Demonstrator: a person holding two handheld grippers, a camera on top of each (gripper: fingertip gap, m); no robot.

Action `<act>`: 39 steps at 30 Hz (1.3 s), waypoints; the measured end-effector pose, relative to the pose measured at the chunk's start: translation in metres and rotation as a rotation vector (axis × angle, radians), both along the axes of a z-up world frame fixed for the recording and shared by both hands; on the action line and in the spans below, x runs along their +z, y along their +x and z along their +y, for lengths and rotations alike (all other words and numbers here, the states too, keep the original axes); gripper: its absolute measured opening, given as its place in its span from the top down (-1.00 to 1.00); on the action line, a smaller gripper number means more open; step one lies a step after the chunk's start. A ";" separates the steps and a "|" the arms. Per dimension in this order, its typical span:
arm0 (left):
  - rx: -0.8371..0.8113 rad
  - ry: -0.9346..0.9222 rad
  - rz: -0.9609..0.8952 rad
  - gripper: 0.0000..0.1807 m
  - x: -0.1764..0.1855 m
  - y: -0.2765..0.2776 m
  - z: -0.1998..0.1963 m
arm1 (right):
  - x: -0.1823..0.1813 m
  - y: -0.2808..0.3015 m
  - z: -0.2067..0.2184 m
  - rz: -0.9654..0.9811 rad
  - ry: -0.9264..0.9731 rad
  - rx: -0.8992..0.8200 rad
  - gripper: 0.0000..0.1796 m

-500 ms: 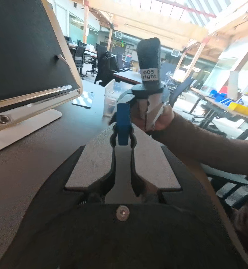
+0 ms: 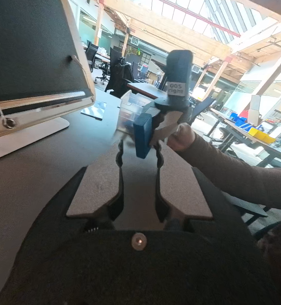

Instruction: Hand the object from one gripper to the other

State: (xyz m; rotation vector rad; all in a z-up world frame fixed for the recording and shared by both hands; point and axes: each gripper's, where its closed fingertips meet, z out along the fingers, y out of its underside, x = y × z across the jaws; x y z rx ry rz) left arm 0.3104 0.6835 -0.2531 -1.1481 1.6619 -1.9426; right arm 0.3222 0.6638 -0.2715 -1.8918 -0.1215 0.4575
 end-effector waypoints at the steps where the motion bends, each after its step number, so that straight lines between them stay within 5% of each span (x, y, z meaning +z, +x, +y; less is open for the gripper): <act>1: 0.032 0.038 0.015 0.54 -0.005 0.002 0.005 | -0.001 0.008 0.000 -0.055 -0.005 -0.048 0.86; 7: 0.030 0.011 0.110 0.23 -0.018 0.009 -0.001 | -0.011 0.049 0.004 -0.642 -0.044 -0.340 0.86; 12: 0.072 0.009 0.148 0.11 -0.027 0.017 0.000 | -0.006 0.035 0.011 -1.068 0.028 -0.342 0.86; 17: 0.095 -0.001 0.104 0.17 -0.018 0.016 0.003 | -0.006 0.019 0.018 -1.227 0.054 -0.323 0.86; 23: 0.106 0.074 0.027 0.68 -0.012 0.011 0.005 | -0.007 0.007 0.024 -1.364 0.064 -0.314 0.87; 30: 0.135 0.308 -0.077 0.67 -0.007 0.006 0.003 | -0.008 0.002 0.021 -0.948 0.088 -0.236 0.64; 34: 0.109 0.586 -0.345 0.67 0.012 -0.013 -0.011 | 0.002 -0.010 0.008 -0.531 0.117 -0.080 0.40; 37: 0.009 0.609 -0.514 0.66 0.027 -0.035 -0.033 | 0.023 -0.019 -0.007 -0.165 0.168 0.055 0.20; 39: -0.023 0.599 -0.583 0.66 0.034 -0.043 -0.041 | 0.041 -0.025 -0.020 0.100 0.214 0.167 0.25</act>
